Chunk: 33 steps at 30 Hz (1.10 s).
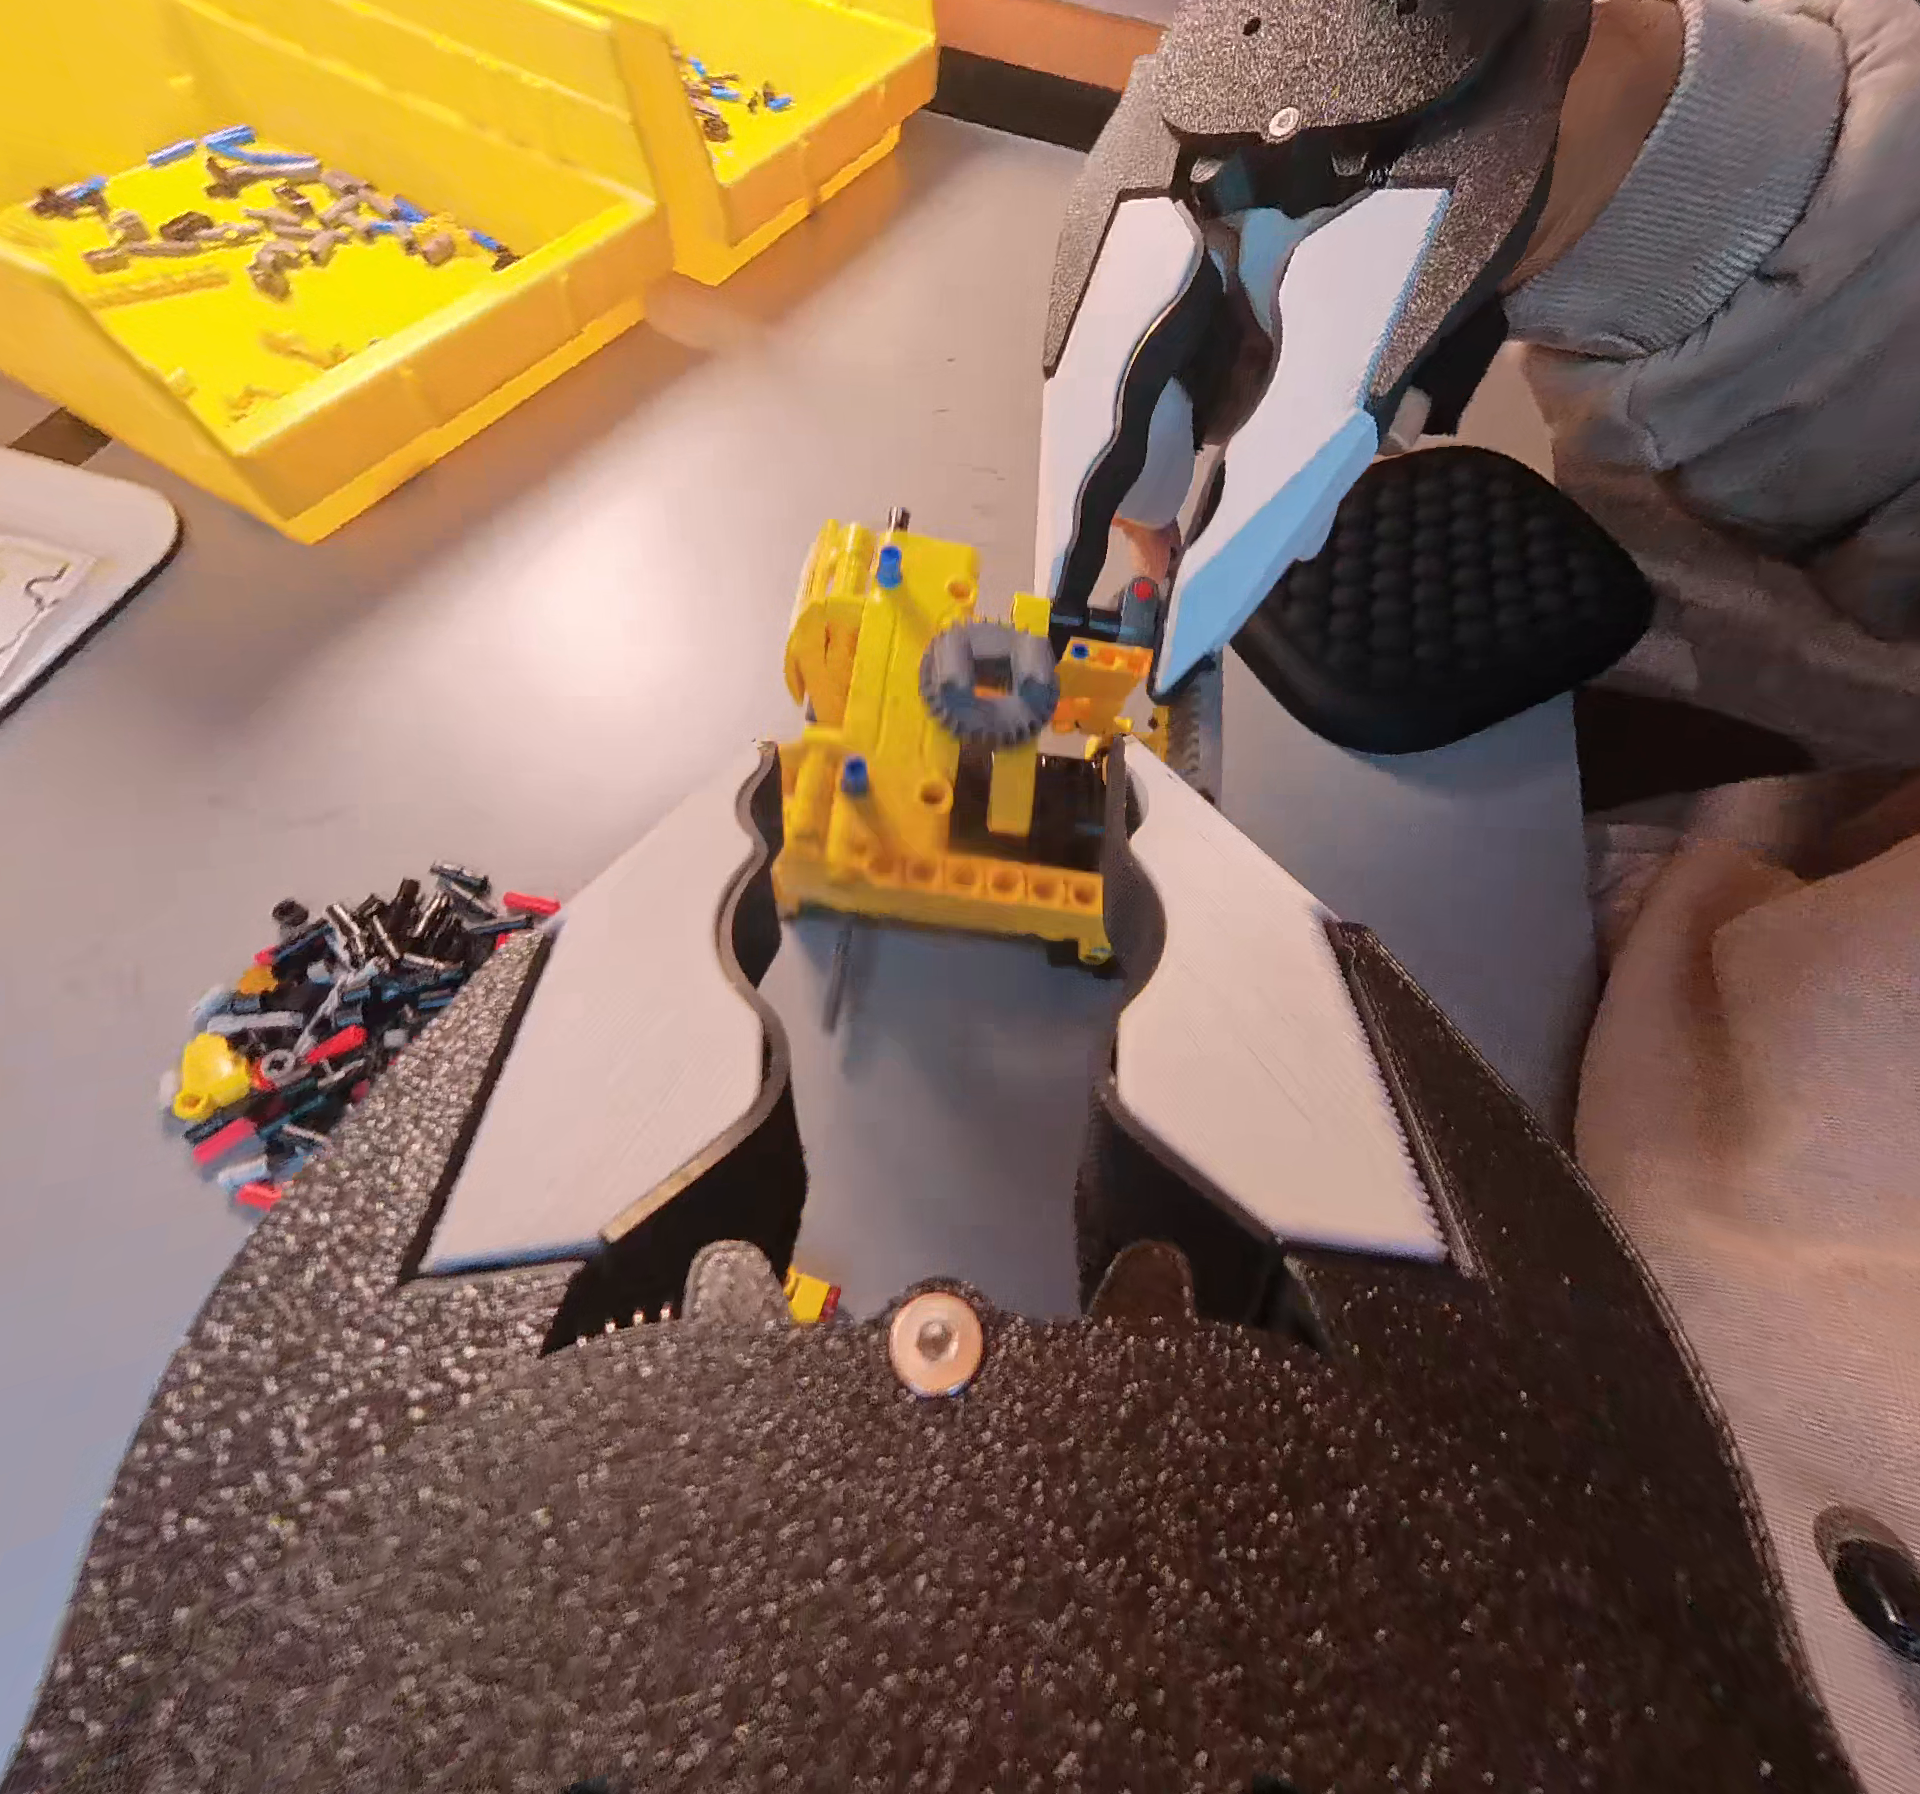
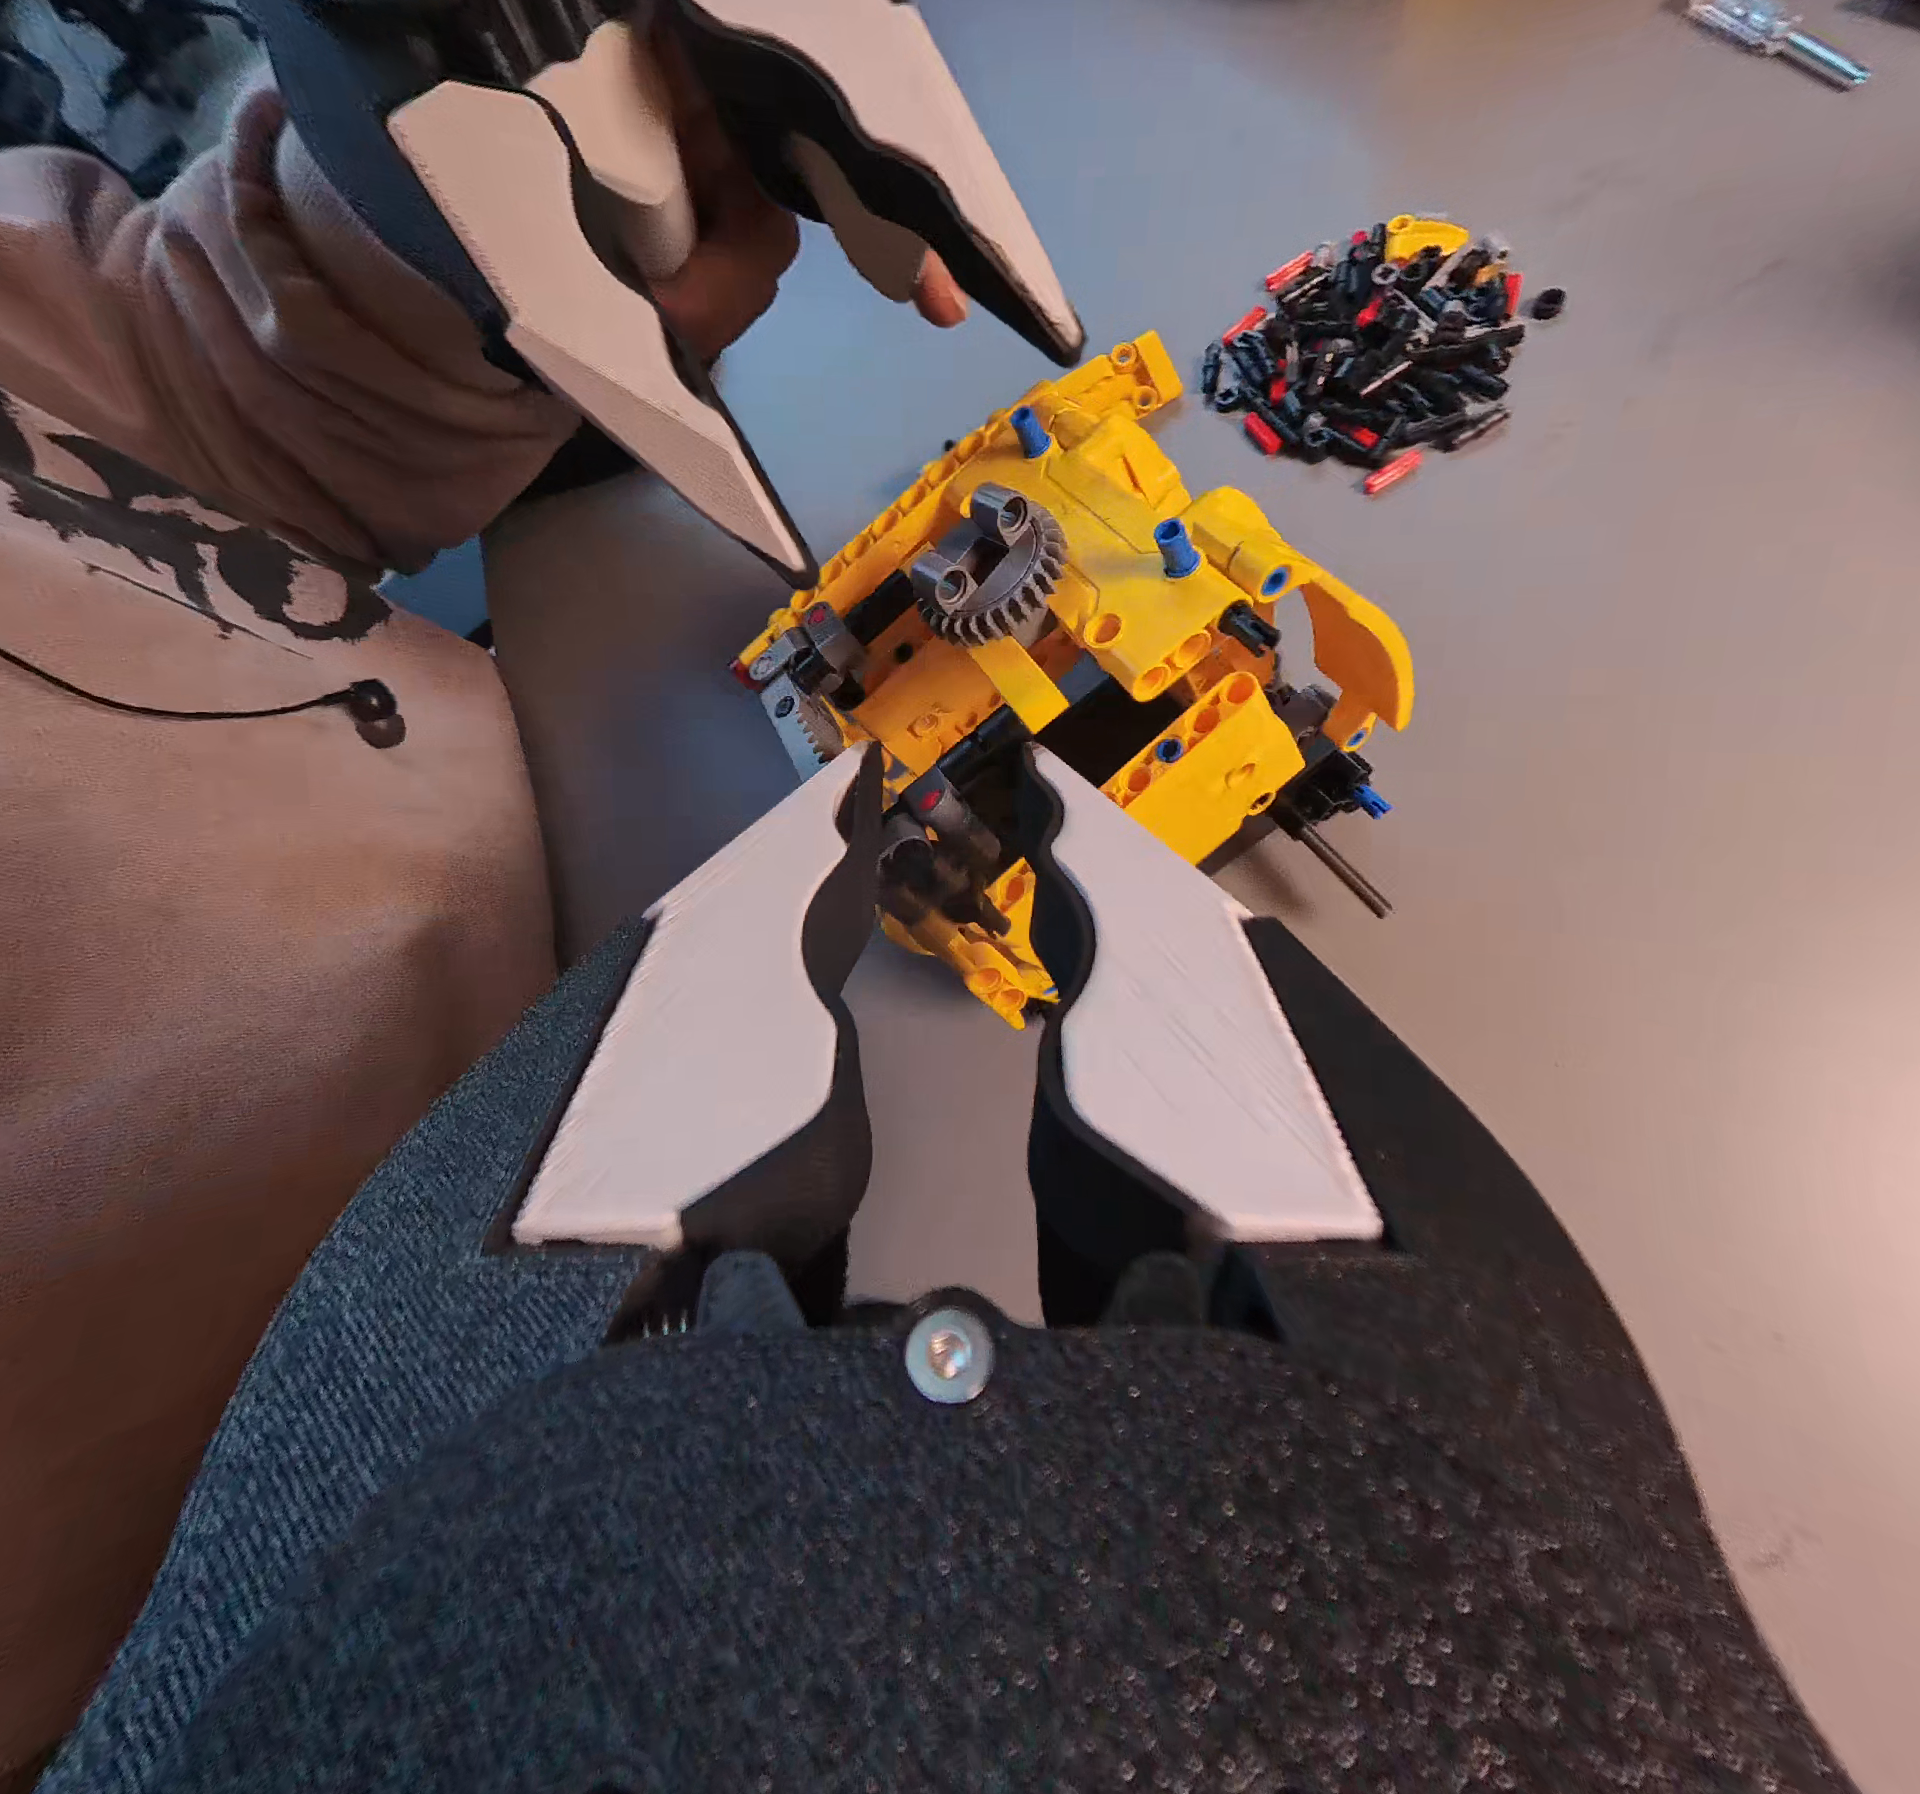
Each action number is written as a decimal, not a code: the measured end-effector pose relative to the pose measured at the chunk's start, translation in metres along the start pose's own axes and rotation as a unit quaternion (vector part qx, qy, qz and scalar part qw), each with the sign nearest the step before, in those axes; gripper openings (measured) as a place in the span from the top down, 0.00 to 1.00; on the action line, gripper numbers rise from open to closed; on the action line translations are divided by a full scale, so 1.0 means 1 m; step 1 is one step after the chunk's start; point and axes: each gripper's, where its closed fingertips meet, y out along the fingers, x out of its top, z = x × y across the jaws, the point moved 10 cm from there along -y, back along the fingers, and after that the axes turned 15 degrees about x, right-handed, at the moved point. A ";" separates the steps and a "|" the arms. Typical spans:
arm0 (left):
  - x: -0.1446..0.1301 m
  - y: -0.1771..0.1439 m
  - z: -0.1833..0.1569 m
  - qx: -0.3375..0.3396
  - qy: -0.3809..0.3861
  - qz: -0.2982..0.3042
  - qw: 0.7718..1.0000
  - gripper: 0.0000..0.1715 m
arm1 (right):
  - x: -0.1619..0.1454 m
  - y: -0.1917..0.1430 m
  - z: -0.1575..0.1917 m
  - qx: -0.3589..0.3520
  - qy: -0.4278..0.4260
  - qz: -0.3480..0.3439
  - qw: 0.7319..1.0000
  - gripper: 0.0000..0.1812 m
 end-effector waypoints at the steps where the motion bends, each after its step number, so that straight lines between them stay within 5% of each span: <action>1: 0.003 0.003 -0.002 -0.001 0.018 0.004 1.000 0.65 | 0.000 0.003 0.004 0.004 -0.008 0.004 1.000 0.86; 8: 0.007 0.018 -0.010 -0.070 0.097 0.103 0.987 0.67 | -0.003 -0.022 0.015 0.044 -0.067 -0.048 0.996 0.84; 14: 0.008 0.028 -0.011 -0.069 0.146 0.109 0.981 0.73 | -0.011 -0.031 -0.022 0.036 -0.078 -0.149 0.985 0.89; 23: 0.003 0.017 -0.011 -0.106 0.175 0.112 0.972 0.73 | -0.009 -0.008 -0.032 0.112 -0.128 -0.127 0.977 0.94; 33: 0.002 0.017 -0.010 -0.116 0.178 0.111 0.971 0.73 | -0.007 0.000 -0.035 0.118 -0.152 -0.118 0.974 0.96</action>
